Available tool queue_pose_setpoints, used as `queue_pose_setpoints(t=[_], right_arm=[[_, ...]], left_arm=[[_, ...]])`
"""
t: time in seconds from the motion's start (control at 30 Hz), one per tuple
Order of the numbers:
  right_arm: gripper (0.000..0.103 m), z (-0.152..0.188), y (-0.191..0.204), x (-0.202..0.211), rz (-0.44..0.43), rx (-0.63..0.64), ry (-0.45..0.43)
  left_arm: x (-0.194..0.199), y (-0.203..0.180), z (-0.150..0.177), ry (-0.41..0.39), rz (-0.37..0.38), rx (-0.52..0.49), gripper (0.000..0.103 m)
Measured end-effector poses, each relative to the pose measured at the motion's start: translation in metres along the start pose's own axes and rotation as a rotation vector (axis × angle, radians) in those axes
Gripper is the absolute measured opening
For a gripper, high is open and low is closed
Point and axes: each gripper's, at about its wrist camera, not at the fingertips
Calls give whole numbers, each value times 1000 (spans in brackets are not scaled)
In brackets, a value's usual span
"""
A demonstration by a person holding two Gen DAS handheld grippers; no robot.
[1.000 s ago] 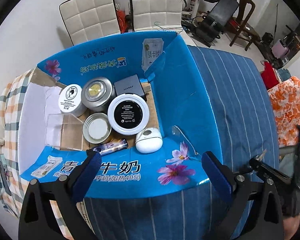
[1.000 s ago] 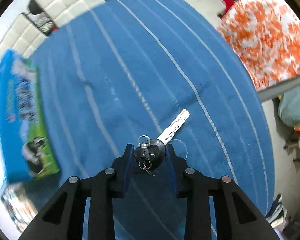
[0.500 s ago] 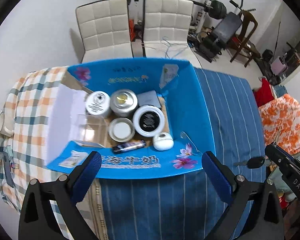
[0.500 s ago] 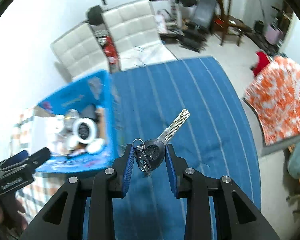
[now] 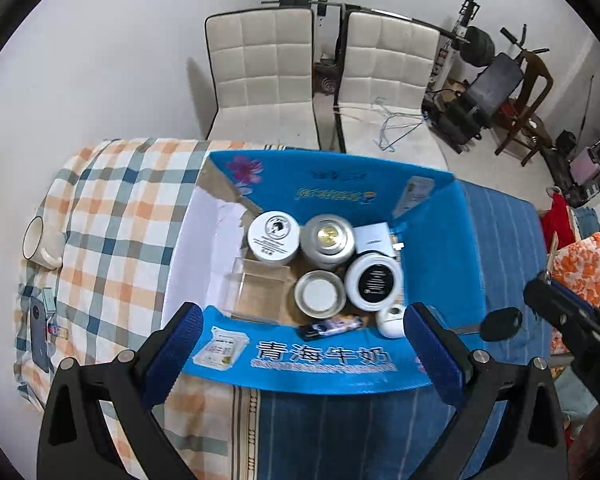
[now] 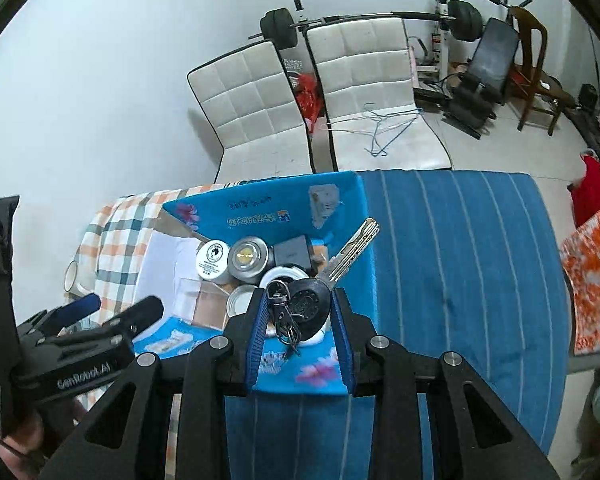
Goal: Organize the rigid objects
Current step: 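Carry the key into the blue box and open the right tool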
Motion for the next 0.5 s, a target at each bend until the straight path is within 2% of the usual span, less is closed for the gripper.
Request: queue_pose_setpoints(t=[0.23,0.5], right_arm=[[33,-22,15,-89,75,21,97],[34,-27,25,-160,194,54,175]], left_arm=[[-47,15,-13,49,-40,-1,103],[-104,28,-31,129,-36,-23,103]])
Point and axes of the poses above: each gripper's, at about its wrist camera, not at the fingertips, and x roughly against the way its jaws point, y to its left, z to its underside, and after that the axes turned 13 degrees about z, right-handed
